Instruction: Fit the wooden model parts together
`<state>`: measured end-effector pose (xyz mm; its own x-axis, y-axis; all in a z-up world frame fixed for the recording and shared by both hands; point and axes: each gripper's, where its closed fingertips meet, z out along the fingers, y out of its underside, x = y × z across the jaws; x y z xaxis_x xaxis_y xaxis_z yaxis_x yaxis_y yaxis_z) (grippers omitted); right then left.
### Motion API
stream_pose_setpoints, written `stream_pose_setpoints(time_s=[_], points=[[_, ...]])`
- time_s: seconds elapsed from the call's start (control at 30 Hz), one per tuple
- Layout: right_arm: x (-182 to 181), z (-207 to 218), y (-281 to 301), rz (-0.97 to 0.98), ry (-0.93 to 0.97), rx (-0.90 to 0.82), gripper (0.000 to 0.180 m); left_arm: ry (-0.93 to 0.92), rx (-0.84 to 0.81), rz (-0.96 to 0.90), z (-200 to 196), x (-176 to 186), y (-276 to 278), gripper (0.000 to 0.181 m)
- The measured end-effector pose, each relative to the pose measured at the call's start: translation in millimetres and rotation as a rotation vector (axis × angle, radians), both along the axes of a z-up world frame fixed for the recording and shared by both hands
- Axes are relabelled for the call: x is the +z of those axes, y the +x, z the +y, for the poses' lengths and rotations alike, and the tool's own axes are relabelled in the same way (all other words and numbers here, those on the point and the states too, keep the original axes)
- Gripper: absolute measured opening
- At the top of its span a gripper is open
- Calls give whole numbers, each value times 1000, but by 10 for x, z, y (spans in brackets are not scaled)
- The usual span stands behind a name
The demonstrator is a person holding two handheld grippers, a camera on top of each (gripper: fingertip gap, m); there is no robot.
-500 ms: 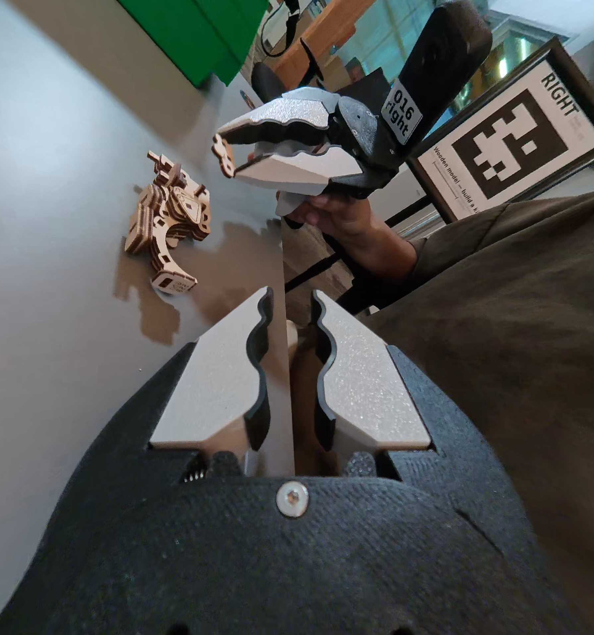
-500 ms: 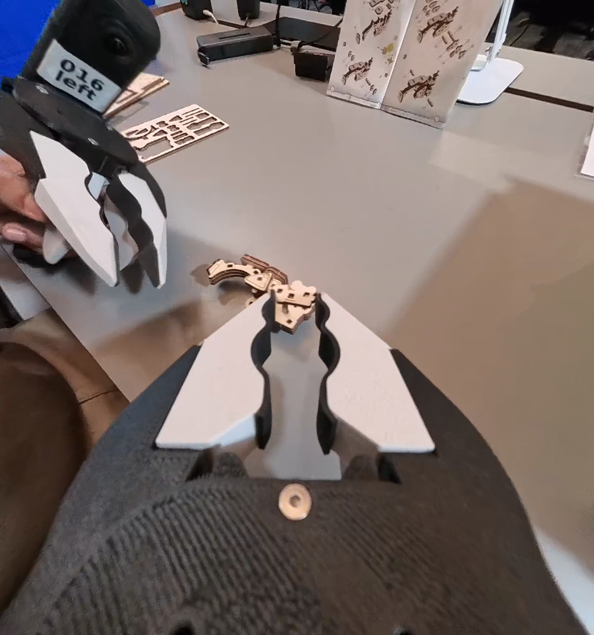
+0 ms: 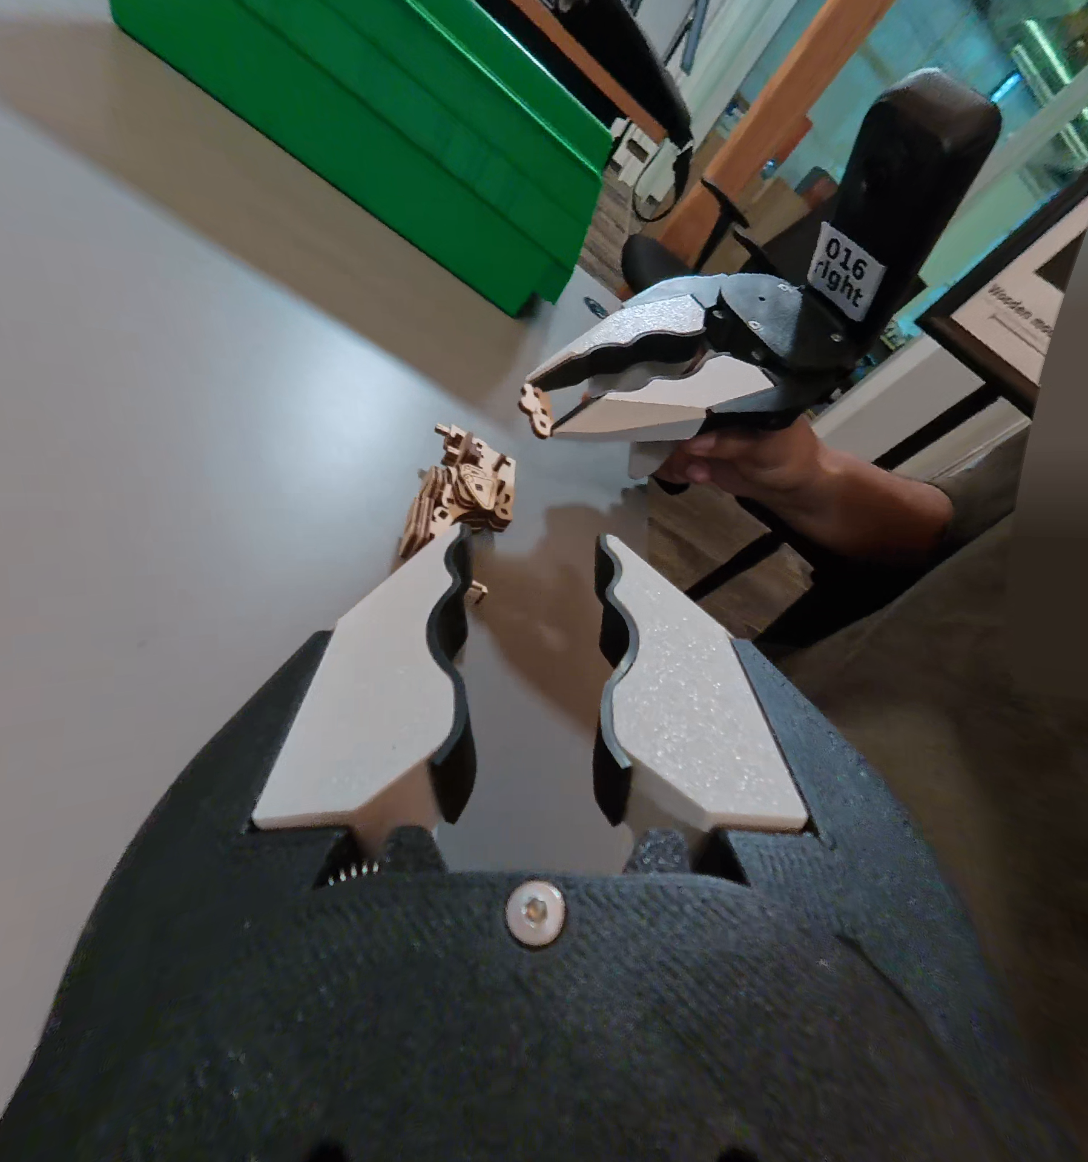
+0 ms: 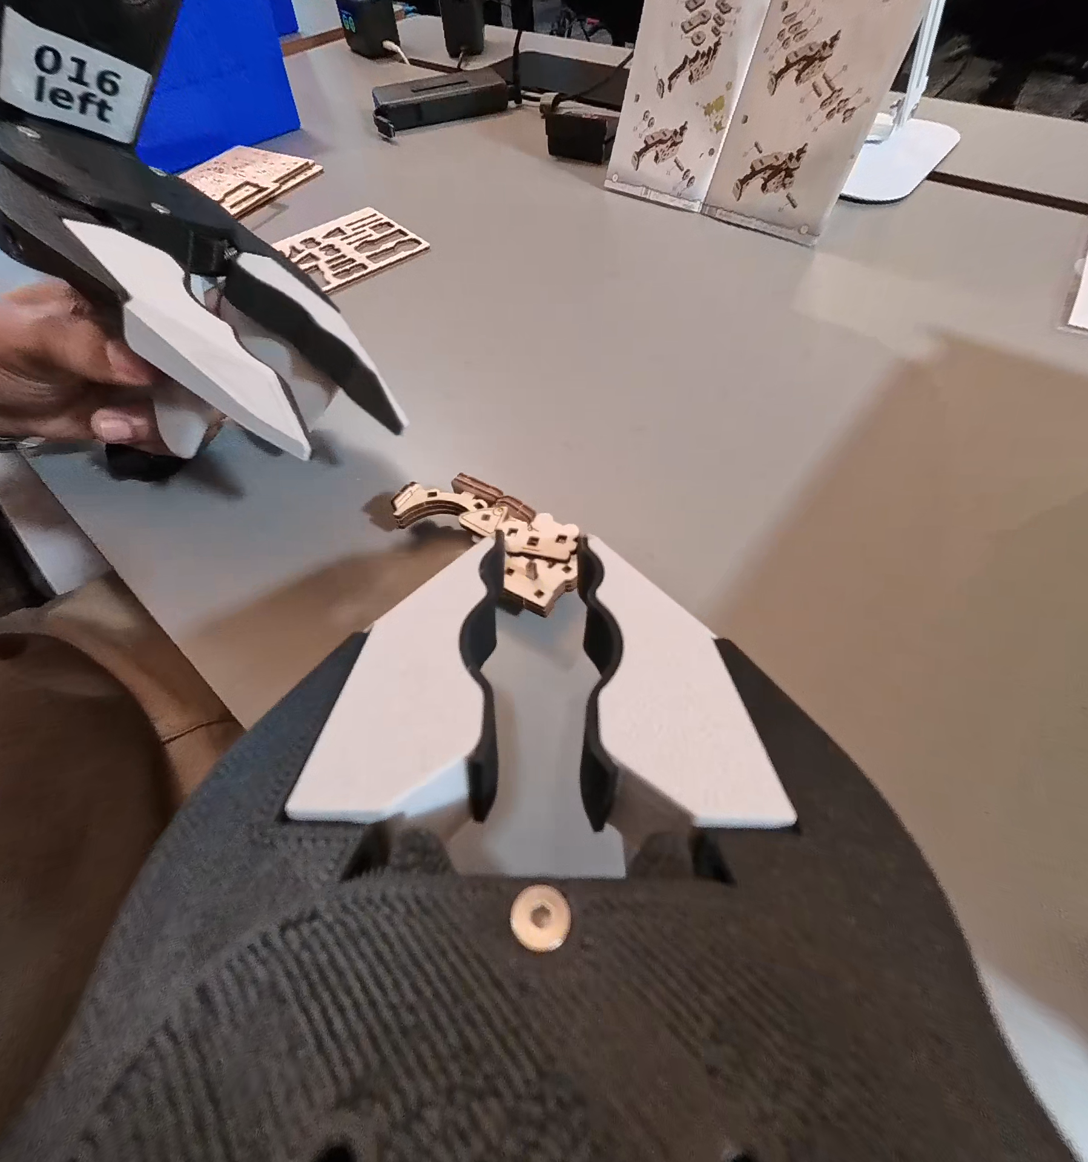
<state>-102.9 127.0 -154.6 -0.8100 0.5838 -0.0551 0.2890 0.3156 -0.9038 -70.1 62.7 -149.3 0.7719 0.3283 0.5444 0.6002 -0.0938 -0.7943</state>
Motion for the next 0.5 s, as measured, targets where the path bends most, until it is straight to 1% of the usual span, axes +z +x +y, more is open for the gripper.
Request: stream_pose_setpoints(time_s=[0.1, 0.17, 0.37, 0.5], points=[[-12, 22, -19, -27, -21, -7, 22, -5, 19, -42, 67, -29, -38, 43], [-8, 48, -36, -47, -42, -18, 22, -30, 30, -61, 99, -84, -59, 43], [-61, 104, -95, -112, -77, -38, 22, -138, 82, 5, 66, -159, -222, 45], [-112, 74, -105, -157, -72, -22, 22, -161, 57, -18, 130, -211, -254, 46]])
